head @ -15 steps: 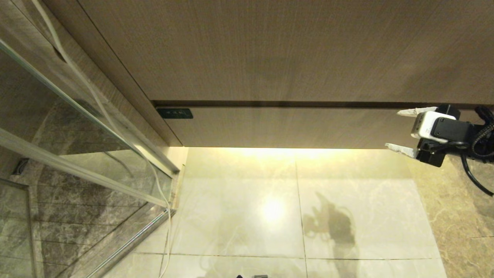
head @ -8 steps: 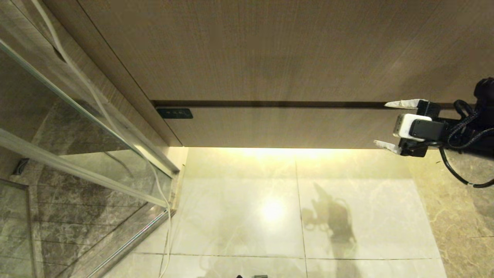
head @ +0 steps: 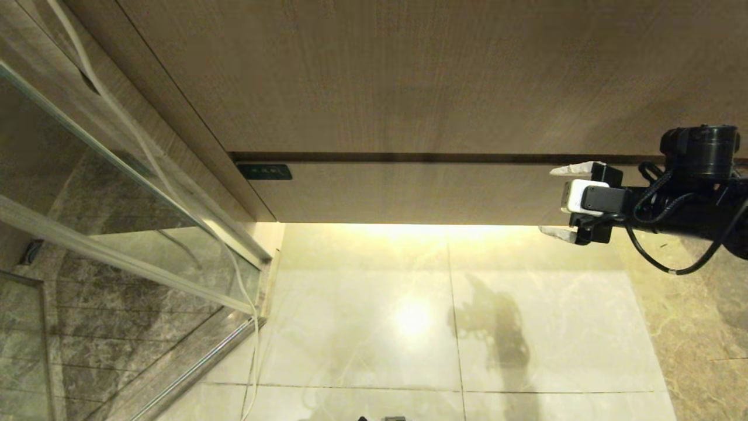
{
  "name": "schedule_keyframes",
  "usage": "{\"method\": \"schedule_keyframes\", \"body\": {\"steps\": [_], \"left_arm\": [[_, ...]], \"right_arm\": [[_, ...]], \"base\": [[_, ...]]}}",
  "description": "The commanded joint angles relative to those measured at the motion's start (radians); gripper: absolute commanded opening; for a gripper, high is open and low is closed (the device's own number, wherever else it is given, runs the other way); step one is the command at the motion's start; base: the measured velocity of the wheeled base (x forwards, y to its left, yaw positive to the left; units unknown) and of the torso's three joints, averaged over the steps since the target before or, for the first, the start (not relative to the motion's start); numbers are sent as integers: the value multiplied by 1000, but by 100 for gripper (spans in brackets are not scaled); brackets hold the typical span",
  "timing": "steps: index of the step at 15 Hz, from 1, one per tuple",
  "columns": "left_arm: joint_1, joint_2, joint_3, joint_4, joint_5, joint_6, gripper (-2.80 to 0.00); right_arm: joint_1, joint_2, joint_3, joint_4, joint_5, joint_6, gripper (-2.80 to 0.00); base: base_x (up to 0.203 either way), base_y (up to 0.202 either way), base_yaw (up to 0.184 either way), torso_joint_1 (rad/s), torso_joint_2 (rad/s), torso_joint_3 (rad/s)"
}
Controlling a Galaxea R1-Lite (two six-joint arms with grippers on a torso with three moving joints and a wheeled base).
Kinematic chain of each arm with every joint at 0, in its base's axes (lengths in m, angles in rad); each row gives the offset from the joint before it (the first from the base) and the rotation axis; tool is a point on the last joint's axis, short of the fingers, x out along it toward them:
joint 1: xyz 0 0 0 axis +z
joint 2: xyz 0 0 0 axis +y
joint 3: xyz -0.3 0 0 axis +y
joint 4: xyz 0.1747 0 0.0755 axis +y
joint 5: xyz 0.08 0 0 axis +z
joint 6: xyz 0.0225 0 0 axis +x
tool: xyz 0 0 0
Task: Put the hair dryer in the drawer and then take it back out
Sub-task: Pull open the drawer
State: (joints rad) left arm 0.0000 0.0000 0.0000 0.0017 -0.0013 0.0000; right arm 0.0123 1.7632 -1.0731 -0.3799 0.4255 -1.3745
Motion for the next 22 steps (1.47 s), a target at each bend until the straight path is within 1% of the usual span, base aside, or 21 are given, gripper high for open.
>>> {"method": "schedule_keyframes", "body": {"steps": [1,5,9,22], "left_arm": [[0,0,0,0,0,0,-280],[0,0,0,0,0,0,-280],[0,0,0,0,0,0,-280],[0,0,0,0,0,0,-280]], "right_arm": [[5,40,-35,-1,2,-9,0],[13,117,-152,11,0,-12,0],[20,168,-215,13,-1,-13,0],[25,205,-254,1,-5,-6,0]], "base": [[0,0,0,0,0,0],[0,0,0,0,0,0],[0,0,0,0,0,0],[0,0,0,0,0,0]]}}
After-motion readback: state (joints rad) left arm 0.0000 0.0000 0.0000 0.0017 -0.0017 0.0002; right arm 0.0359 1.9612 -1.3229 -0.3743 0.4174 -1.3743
